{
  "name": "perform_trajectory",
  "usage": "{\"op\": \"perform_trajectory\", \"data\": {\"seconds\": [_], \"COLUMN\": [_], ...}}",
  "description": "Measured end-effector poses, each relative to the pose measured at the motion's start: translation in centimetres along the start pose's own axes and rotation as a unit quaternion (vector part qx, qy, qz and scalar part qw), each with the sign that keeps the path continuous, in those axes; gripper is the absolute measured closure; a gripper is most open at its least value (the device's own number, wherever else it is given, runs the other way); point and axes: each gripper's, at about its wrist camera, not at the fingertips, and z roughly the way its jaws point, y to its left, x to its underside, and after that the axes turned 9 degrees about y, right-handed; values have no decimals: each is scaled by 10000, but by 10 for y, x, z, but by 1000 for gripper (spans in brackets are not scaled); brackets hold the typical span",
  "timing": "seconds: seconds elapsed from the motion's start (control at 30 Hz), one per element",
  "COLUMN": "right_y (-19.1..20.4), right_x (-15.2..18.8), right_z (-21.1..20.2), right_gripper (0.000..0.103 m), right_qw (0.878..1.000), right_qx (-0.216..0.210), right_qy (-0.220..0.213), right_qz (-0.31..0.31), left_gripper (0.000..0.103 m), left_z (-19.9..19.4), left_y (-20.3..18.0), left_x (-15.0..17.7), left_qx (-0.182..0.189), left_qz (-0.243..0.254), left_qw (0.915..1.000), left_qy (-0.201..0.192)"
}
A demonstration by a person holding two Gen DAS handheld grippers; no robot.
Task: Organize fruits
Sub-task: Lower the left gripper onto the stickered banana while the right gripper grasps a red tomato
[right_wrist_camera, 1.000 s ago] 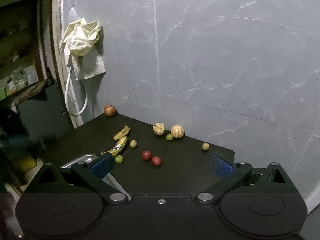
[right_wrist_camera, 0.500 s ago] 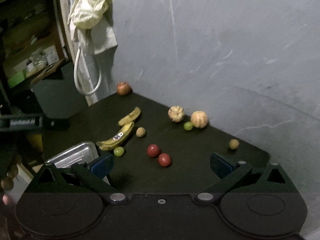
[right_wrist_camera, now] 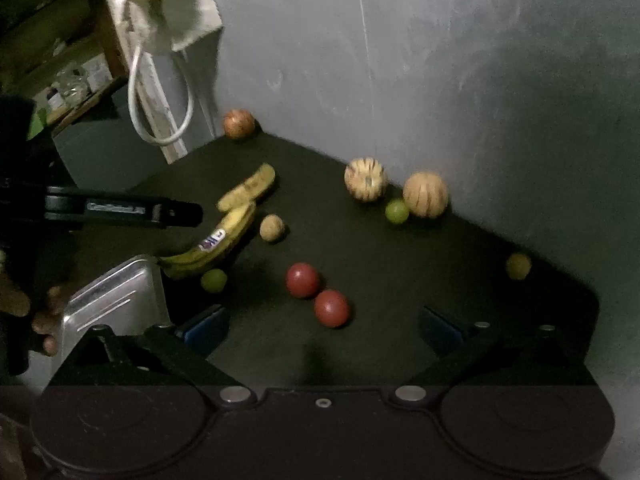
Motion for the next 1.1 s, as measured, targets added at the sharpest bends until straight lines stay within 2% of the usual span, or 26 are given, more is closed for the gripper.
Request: {"op": "perform_trajectory", "data": {"seconds": [0.07, 0.2, 0.3, 0.4, 0.57, 0.63, 0.77, 0.83, 0.87, 0.93, 1.0, 1.1], "right_y": [0, 1, 2, 2, -2, -3, -1, -1, -1, -2, -4, -7], "right_x": [-2, -6, -10, -14, -17, -17, -16, -17, -17, -18, -19, -20], "right_z": [8, 21, 33, 40, 49, 52, 55, 57, 58, 60, 62, 69], "right_gripper": [9, 11, 11, 11, 11, 11, 11, 11, 13, 17, 26, 45], "right_qw": [9999, 9998, 9994, 9995, 9996, 9995, 9994, 9993, 9993, 9992, 9991, 9987], "right_qx": [-122, -91, -218, -136, -123, -132, -162, -170, -164, -149, -128, -105], "right_qy": [110, 153, 245, 254, 234, 253, 300, 310, 315, 333, 350, 427], "right_qz": [5, -24, -54, -84, -120, -111, -116, -134, -150, -184, -203, -256], "left_gripper": [1, 1, 7, 11, 29, 43, 49, 63, 67, 67, 68, 68], "left_z": [12, 35, 50, 62, 78, 82, 84, 83, 82, 82, 82, 81], "left_y": [0, -2, -3, -3, -2, -3, -4, -4, -4, -3, 2, 9], "left_x": [-2, -8, -8, -8, -7, -8, -12, -13, -14, -14, -13, -12], "left_qx": [5, -58, -49, -39, -47, -72, -55, 18, 117, 155, 287, 397], "left_qz": [67, 263, 376, 447, 549, 629, 694, 728, 725, 715, 573, 380], "left_qw": [10000, 9991, 9979, 9969, 9941, 9925, 9914, 9911, 9911, 9914, 9925, 9933], "left_qy": [19, 336, 531, 642, 934, 1047, 1109, 1113, 1113, 1088, 1039, 1019]}}
